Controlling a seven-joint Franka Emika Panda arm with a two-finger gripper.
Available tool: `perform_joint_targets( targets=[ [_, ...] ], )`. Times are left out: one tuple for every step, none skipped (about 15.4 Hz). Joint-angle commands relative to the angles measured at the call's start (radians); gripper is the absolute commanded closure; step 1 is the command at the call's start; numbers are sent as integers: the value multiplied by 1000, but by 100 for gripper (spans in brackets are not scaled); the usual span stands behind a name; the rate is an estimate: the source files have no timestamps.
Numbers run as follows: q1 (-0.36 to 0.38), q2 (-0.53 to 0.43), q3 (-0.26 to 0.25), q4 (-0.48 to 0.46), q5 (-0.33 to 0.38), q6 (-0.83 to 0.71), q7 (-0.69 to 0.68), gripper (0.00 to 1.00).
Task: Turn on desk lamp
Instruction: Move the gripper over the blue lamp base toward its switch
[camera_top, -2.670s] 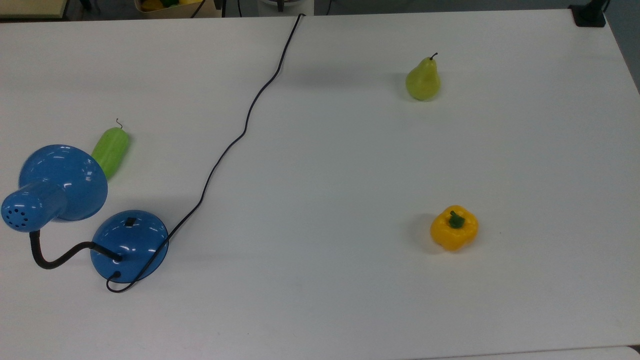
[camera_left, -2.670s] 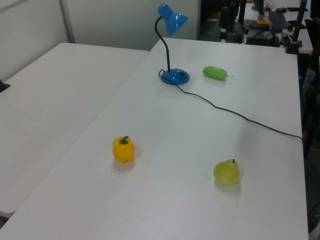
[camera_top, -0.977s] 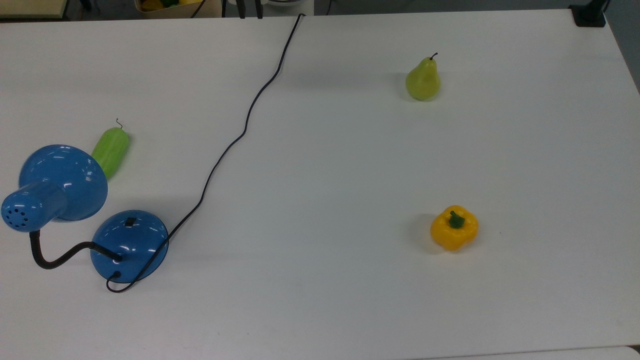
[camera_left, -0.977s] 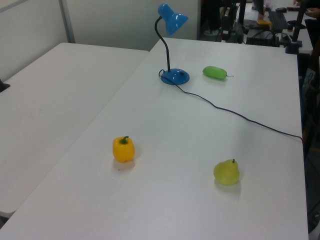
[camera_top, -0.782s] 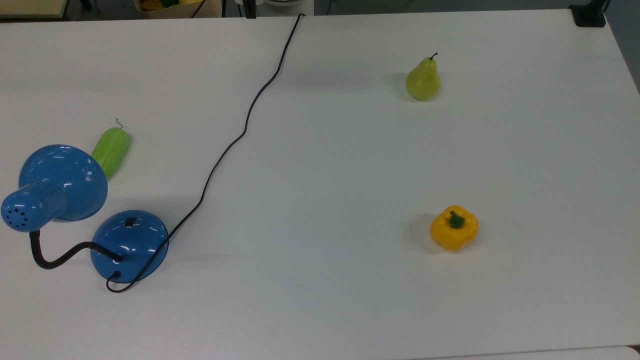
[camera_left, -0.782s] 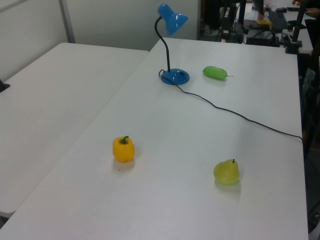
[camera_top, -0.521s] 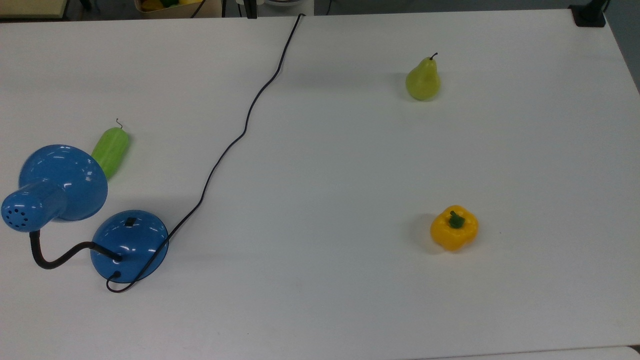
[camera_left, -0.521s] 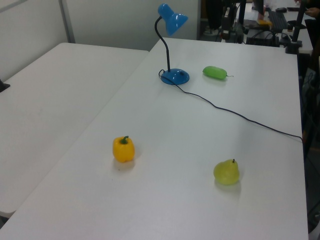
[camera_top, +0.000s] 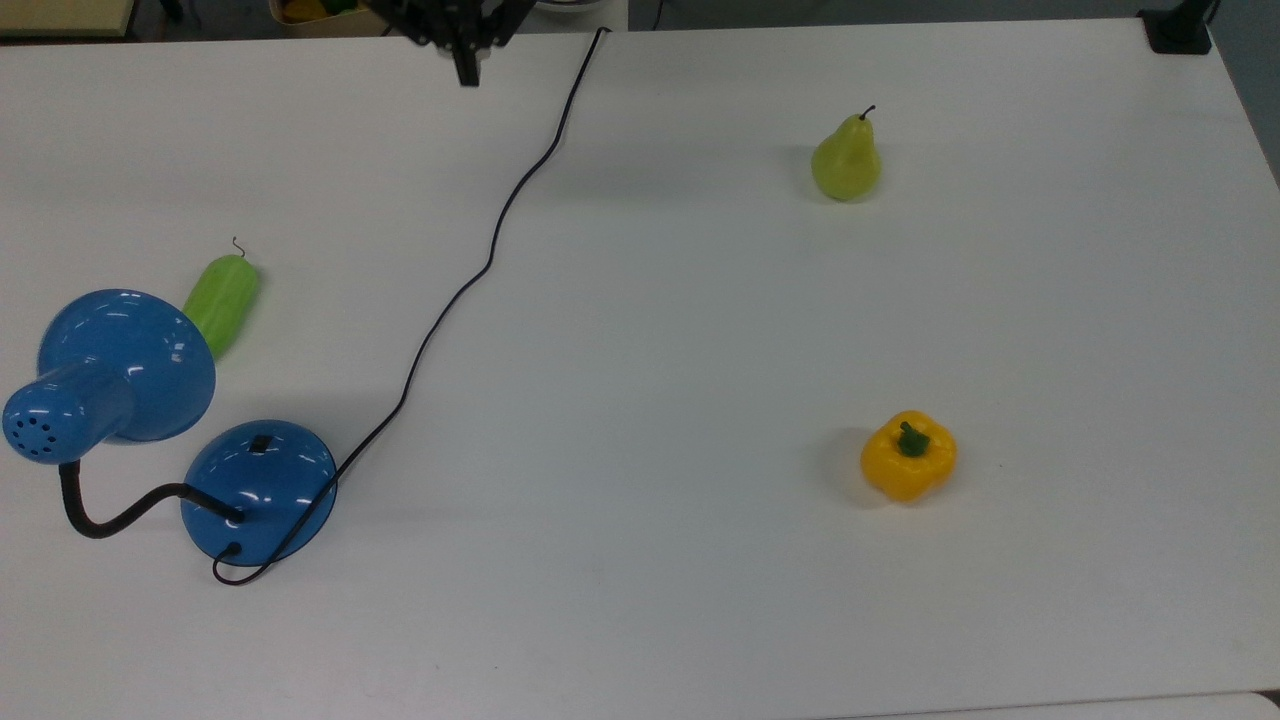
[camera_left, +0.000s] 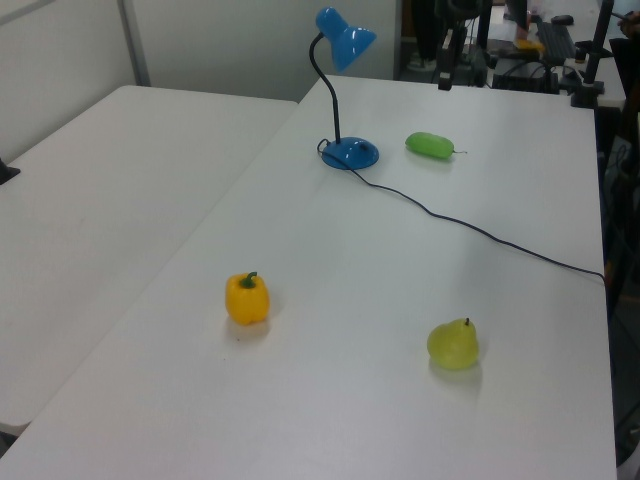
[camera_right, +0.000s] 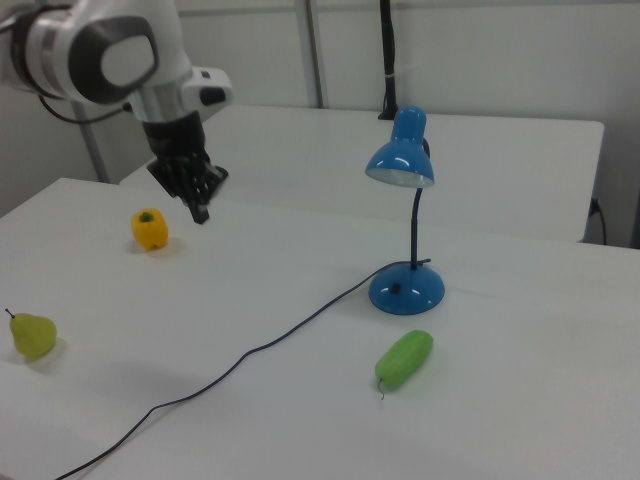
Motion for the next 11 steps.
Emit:
perform_joint_targets(
  targets=[
    [-9, 32, -38, -53, 3, 79, -55, 96],
    [-9, 44, -51, -59, 3, 96, -64, 96],
    [-12, 53, -58, -72, 2, 125, -67, 96],
    [-17, 61, -60, -89, -4, 163, -67, 96],
    [-18, 69, -60, -107, -15, 202, -67, 96],
    [-24, 81, -60, -119, -26, 242, -67, 96],
    [-29, 98, -60, -122, -32, 278, -67, 96],
    [-35, 119, -64, -122, -32, 318, -66, 97],
    [-41, 142, -69, -122, -32, 372, -66, 99],
    [-53, 168, -69, -121, -30, 433, -61, 99],
    [-66, 193, -69, -121, -30, 493, -61, 99]
  ],
)
